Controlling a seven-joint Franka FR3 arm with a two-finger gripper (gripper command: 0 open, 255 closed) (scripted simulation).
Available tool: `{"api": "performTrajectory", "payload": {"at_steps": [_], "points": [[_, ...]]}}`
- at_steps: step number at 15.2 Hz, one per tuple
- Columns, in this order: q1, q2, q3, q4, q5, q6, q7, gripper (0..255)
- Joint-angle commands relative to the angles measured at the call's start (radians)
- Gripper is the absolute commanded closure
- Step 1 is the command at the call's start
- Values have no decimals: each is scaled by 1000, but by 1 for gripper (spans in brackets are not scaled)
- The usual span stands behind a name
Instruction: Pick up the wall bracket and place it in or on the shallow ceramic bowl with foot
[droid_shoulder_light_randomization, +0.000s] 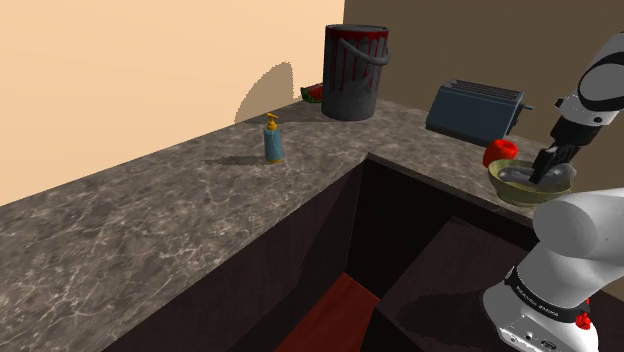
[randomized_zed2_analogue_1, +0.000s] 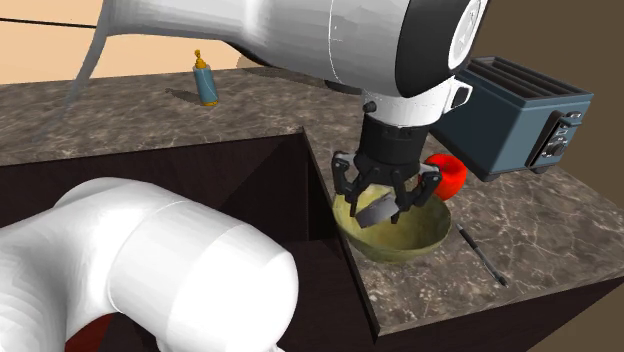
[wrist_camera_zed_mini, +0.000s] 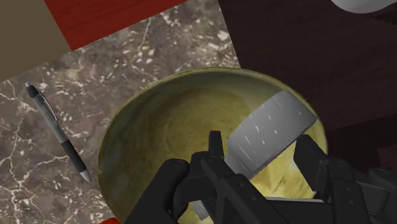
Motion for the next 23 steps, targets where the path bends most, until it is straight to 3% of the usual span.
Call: {"api": "performTrajectory", "payload": {"at_steps": [1, 10, 11, 16, 20, 23], "points": [[-4, 6, -10, -23, -11, 28, 4, 255], [-4, 7, -16, -29, -17, 35, 5, 255], [-5, 5, -16, -31, -17, 35, 5, 0], [-4, 7, -16, -29, -17, 35, 6, 0], [24, -12, 46, 84, 47, -93, 1, 0], [24, -12, 46, 84, 47, -93, 1, 0]]}}
